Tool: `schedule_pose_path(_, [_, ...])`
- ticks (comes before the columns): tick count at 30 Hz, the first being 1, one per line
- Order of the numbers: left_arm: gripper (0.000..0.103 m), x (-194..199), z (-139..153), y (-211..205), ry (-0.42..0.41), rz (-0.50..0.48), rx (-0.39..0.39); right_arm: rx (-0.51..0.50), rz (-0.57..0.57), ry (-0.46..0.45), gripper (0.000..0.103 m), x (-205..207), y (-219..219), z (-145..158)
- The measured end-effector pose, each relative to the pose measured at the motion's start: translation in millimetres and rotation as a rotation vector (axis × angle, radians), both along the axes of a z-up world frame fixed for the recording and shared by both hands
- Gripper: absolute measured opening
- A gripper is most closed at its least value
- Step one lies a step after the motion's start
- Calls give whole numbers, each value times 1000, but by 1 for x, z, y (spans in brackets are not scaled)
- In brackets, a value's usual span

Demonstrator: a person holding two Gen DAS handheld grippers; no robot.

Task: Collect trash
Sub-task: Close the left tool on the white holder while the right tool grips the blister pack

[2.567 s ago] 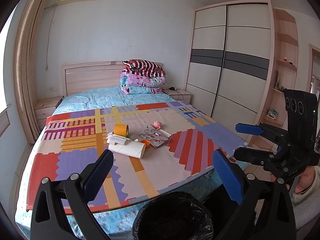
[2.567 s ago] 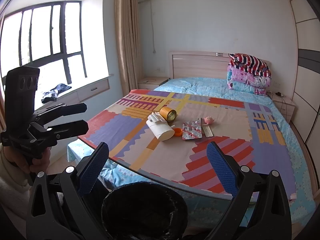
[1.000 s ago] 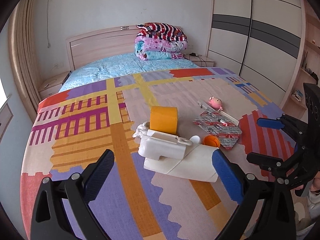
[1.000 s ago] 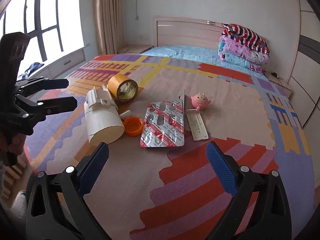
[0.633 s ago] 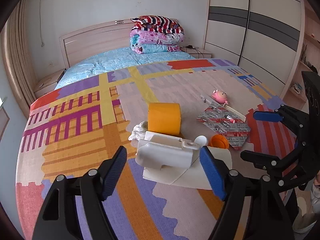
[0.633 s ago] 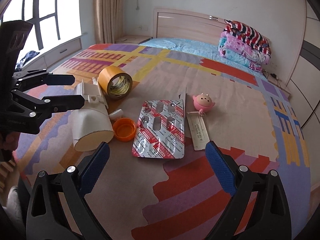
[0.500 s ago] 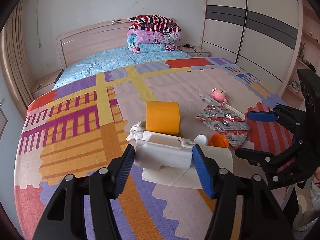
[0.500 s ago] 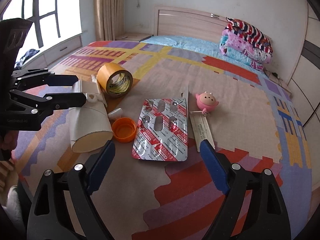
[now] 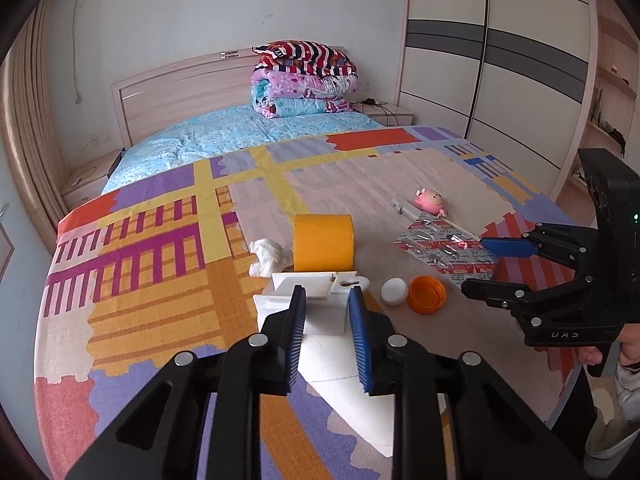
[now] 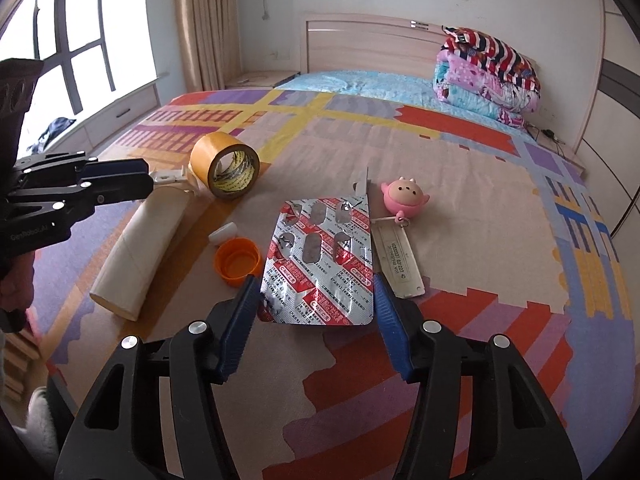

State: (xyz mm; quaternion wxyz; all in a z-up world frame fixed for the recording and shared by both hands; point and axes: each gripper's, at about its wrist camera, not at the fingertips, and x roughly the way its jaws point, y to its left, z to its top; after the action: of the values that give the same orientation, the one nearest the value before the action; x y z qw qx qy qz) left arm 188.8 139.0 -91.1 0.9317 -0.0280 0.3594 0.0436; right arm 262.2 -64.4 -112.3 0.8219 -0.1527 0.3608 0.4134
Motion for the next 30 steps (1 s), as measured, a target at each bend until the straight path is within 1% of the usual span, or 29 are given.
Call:
schedule_pose_path(5, [22,-5,1,-3,-4,2,3,11,6,0,57,-5,-4,4])
schedule_pose_path(7, [20,-5,2,-6,-4,-1,14,16,6,1,57,-6,-6,5])
schedule_pose_path(10, [20,-6,4,-6,-4,7,35,27,9,4,57,-7,-9,6])
schedule_pose_path(13, [22,-8,7,-5,-21,-12,29,38,11,6,57,-8,-12,7])
schedule_pose_path(14, [29,-8,7,-4,-18,-19,17,42,11,8,57,-8,-13,7])
schedule_pose_path(15, [49,-8,6,-3,-14,-24,3,46,11,10,57,-7,-14,8])
schedule_pose_path(17, [80,-9,6,0,-19,-6,1,54,8,13,57,-6,-15,8])
schedule_pose_path(21, [80,-7,1,9,-12,-11,-20,57,7,17,57,-5,-17,7])
schedule_pose_path(24, [80,-2,-5,14,-2,-40,-35,57,11,20,57,-5,-17,6])
schedule_pose_path(30, [80,12,-10,24,10,-48,-80,55,13,31,57,-2,-16,2])
